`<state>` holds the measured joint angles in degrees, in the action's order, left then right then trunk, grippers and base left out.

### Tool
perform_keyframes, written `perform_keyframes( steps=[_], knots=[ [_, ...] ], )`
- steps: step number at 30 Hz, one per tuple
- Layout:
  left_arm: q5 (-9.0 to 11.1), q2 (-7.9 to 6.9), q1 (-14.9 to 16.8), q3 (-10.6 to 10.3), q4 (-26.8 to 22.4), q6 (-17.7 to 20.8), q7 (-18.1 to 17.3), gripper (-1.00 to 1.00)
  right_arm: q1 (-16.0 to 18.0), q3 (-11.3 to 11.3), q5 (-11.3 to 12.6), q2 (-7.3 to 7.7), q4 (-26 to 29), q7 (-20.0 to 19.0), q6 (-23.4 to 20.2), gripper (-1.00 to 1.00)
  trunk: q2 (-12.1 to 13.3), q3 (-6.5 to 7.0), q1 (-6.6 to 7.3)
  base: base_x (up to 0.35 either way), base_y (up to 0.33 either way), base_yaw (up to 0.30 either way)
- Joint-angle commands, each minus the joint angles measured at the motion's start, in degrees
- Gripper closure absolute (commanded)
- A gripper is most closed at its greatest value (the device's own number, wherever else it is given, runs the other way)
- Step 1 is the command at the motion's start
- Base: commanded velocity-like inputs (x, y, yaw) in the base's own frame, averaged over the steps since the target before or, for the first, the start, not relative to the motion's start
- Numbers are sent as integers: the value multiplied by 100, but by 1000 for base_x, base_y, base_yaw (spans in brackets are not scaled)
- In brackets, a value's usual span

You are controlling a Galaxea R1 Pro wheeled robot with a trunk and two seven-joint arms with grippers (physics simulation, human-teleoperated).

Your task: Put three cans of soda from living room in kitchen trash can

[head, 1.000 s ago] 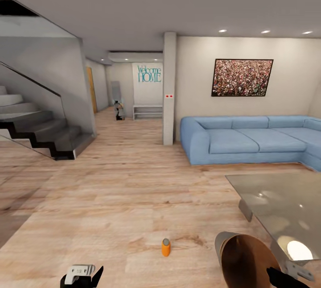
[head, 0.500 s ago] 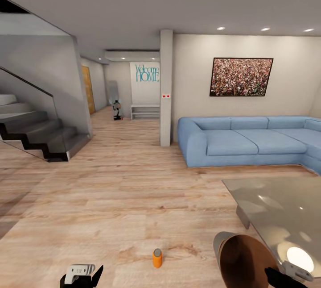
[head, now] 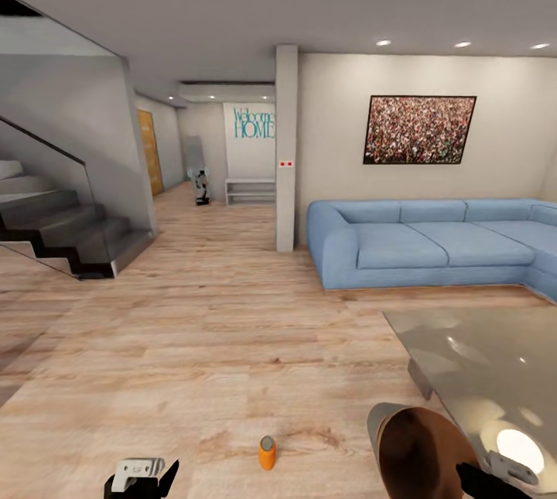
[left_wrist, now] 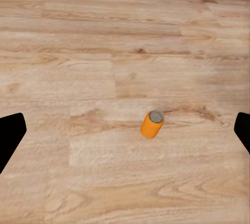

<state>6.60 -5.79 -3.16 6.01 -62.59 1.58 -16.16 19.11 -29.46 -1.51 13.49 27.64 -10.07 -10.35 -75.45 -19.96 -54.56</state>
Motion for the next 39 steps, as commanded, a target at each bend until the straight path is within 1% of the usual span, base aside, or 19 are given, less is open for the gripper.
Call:
perform_keyframes(
  steps=[1,2,3,6,11,15,18,20,21,23,24,27,28,31,33,34,35,38,39],
  knots=[
    [0,-2,0,-1,0,0,0,-100,4,35,28,0,11,16,-1,100,-1,-7,0,247,-177,0],
    [0,-3,0,-1,0,0,0,-100,4,89,28,1,12,28,-1,100,-1,-15,0,253,-180,0],
    [0,-6,0,-2,1,0,-1,-100,5,194,29,2,14,48,-2,100,-1,-23,0,261,-184,0],
    [0,-8,0,-2,1,0,-1,-100,5,371,29,3,47,73,-5,100,-1,-48,0,267,-188,0],
    [-1,-4,0,1,1,-6,-1,-100,23,452,28,1,98,71,-5,100,-1,-89,0,273,-190,0],
    [10,1,0,5,1,-8,2,-100,73,473,28,-3,116,74,-4,100,-1,-101,0,225,-160,0],
    [20,6,0,7,1,-10,6,-100,222,544,28,-4,130,77,-6,100,-1,-104,0,75,-54,0],
    [22,7,0,10,3,-19,7,-100,345,667,28,-4,134,89,-13,100,-1,-105,0,38,-28,0],
    [25,7,0,11,23,-30,7,-100,493,813,28,-4,138,97,-28,100,-1,-105,0,22,-16,0],
    [35,7,0,9,62,-38,7,-100,667,934,28,-4,140,99,-52,100,-1,-105,0,16,-11,0],
    [43,8,0,10,105,-59,8,-100,964,1044,28,-8,142,100,-122,100,-1,-104,0,7,-5,0],
    [48,5,0,11,127,-92,8,-100,1280,1105,29,-10,144,101,-305,100,-1,-95,0,5,-3,0],
    [52,4,0,11,136,-107,8,-100,1497,1129,29,-10,144,100,-466,100,-1,-89,0,2,-2,0],
    [51,6,0,10,143,-119,8,-100,1836,1149,29,-7,144,96,-658,100,-1,-69,0,2,-1,0],
    [46,8,0,11,147,-126,8,-100,2240,1175,28,-10,145,91,-787,100,-1,-53,0,0,0,0],
    [46,8,0,12,148,-128,8,-100,2315,1195,28,-11,145,91,-804,100,-1,-45,0,0,0,0],
    [45,8,0,11,149,-129,8,-100,2426,1265,28,-12,145,92,-827,100,-1,-37,0,0,0,0],
    [46,9,0,11,143,-130,10,-100,2523,1413,25,-13,134,110,-845,100,-1,-14,0,0,0,0],
    [43,10,0,12,140,-129,11,-100,2559,1508,27,-10,133,122,-851,100,-1,-9,0,0,0,0]
  ],
)
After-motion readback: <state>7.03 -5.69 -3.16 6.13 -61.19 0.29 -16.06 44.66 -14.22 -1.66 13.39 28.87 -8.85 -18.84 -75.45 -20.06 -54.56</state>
